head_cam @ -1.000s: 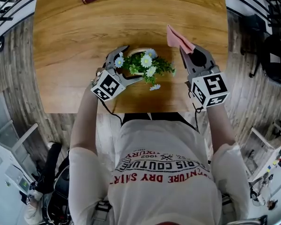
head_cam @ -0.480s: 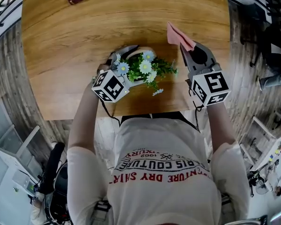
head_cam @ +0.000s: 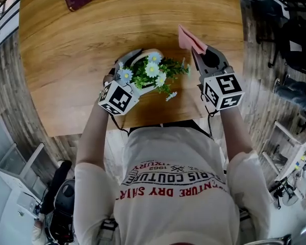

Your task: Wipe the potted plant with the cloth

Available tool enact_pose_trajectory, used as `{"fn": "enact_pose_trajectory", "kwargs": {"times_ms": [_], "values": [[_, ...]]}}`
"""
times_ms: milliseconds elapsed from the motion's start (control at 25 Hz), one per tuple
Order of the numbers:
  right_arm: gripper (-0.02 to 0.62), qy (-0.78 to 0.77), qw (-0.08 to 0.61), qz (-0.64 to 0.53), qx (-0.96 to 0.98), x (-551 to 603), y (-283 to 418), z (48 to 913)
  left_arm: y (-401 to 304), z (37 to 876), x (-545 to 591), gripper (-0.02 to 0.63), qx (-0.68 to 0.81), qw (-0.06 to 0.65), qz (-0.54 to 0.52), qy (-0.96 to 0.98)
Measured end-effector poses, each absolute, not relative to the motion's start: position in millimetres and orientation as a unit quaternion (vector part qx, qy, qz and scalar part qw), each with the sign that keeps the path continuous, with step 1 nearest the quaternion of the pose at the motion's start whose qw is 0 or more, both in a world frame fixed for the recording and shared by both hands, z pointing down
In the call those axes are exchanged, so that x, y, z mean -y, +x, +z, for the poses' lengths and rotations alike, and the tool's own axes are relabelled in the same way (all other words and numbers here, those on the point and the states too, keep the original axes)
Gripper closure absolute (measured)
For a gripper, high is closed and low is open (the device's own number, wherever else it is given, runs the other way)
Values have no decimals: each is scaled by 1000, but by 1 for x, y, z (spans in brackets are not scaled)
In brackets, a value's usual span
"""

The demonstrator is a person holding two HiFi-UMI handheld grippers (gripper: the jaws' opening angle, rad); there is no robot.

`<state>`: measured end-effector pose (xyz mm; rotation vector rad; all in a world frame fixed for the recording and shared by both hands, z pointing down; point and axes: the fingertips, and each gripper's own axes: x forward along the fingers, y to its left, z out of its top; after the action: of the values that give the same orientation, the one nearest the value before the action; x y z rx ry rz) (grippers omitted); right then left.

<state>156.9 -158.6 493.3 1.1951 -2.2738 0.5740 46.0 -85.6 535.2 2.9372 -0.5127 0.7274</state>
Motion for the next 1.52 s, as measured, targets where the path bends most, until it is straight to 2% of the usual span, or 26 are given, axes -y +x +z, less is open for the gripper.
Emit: {"fn": "enact_pose_trajectory", "kwargs": {"times_ms": [360,720,1080,1520], "values": [[558,425,254,214,842,137,150,486,42,454,103,71,192,90,190,959],[558,361,212,159,894,103,98,429,39,370,104,71,214,44,183,959],[558,295,188,29,936,74,57,391,40,343,87,71,178,22,194,965],[558,267,146,23,952,56,35,385,48,334,78,71,156,42,177,971]]}}
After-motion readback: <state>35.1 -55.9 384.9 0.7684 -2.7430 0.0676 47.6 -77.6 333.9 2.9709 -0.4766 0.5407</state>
